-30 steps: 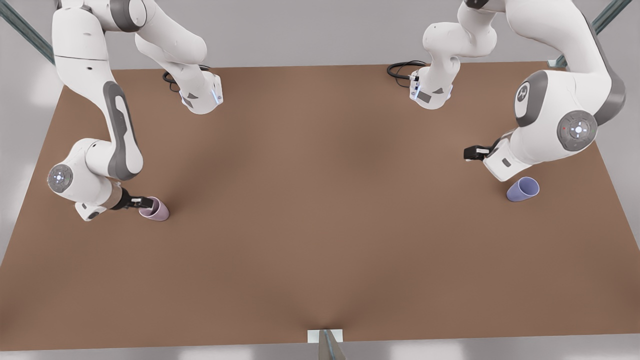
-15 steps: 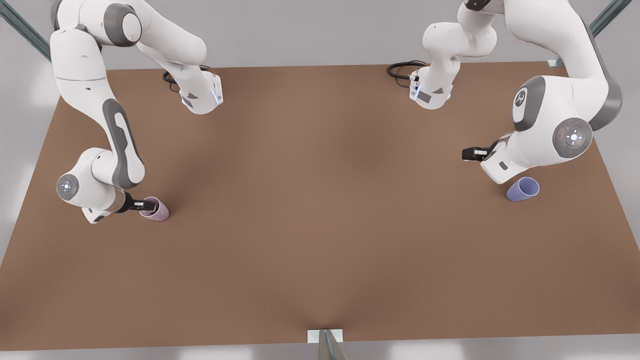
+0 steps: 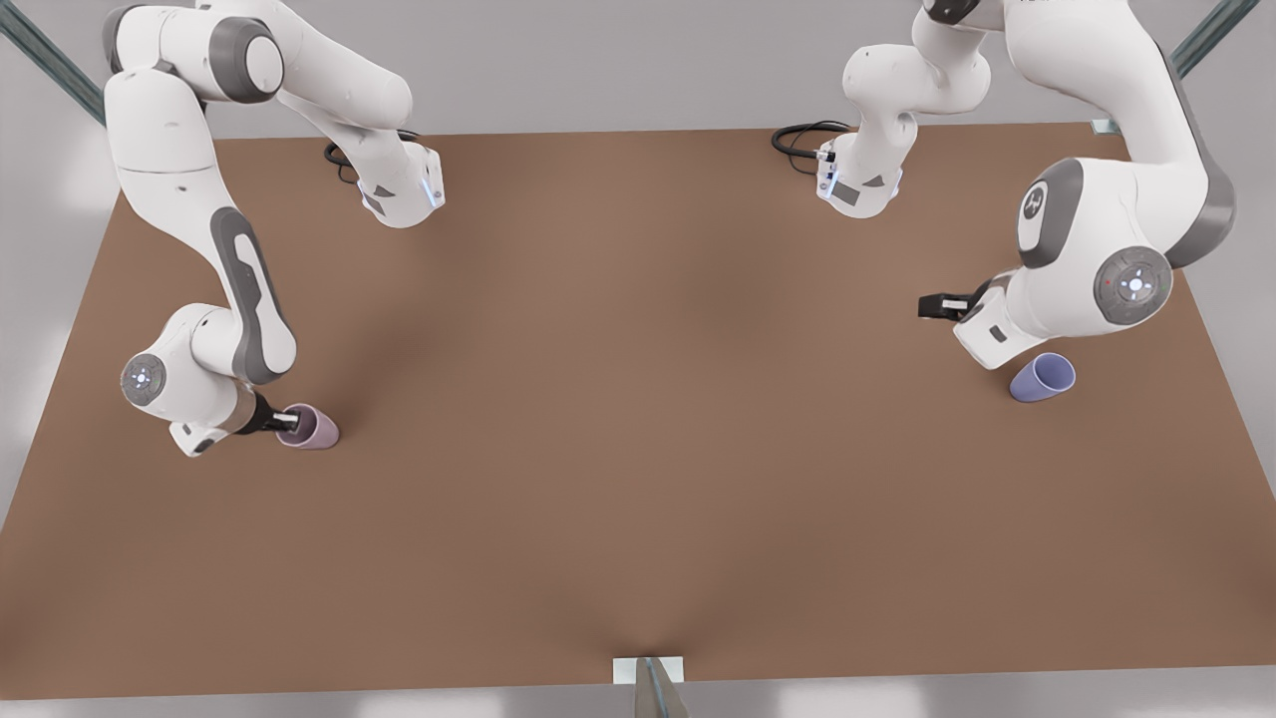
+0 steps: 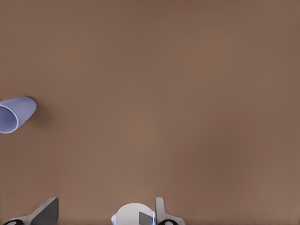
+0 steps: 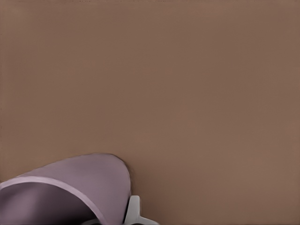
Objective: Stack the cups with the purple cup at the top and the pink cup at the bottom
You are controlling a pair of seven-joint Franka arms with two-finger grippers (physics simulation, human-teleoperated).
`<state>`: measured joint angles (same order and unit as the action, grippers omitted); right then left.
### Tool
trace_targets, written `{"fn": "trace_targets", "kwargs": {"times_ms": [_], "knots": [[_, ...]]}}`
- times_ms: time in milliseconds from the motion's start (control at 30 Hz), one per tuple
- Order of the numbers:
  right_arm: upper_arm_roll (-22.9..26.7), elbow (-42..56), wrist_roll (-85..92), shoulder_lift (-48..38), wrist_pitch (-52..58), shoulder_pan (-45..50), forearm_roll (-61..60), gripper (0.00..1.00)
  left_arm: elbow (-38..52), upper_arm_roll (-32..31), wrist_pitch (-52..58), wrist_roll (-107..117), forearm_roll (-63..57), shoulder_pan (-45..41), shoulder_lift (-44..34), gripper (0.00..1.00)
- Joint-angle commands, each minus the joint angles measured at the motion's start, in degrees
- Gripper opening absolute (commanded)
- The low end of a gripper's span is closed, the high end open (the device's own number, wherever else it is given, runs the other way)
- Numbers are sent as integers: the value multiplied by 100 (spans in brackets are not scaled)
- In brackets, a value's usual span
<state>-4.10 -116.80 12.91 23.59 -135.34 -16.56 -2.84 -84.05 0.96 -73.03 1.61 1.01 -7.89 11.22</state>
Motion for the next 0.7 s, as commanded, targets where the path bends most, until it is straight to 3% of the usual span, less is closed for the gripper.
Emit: {"fn": "trace_targets", "kwargs": {"times_ms": [0, 67, 167, 267, 367, 433, 500, 600, 667], "knots": [[-12, 43, -306, -13, 7, 118, 46, 21, 2, 1, 16, 15, -31, -2, 11, 100], [-48, 394, -621, 5, 437, 346, 46, 21, 2, 1, 8, 6, -48, 7, 11, 100], [-48, 1467, -2020, 14, 1932, 1217, 37, 21, 73, 27, -115, -20, -31, 7, -15, 100], [-48, 1818, -3118, 49, 2046, 1999, 20, 21, 73, 27, -115, -38, -48, 7, -24, 100], [-48, 3119, -4551, 488, 2872, 2922, -15, 21, 73, 27, -107, -29, -22, 7, -33, 100], [-56, 3550, -5236, 743, 2838, 3299, -498, 21, 73, 27, -115, -38, -31, 7, -33, 100], [-83, 4770, -6185, 1436, 2873, 3888, -525, 21, 81, 36, -107, -38, -40, 7, -33, 100], [-706, 5931, -7082, 2149, 2750, 3985, -648, 21, 116, 27, -247, -55, -4, 7, 55, 100], [-680, 6336, -7698, 2536, 2003, 4521, -622, 21, 152, 36, -458, -64, 4, 7, 82, 100]]}}
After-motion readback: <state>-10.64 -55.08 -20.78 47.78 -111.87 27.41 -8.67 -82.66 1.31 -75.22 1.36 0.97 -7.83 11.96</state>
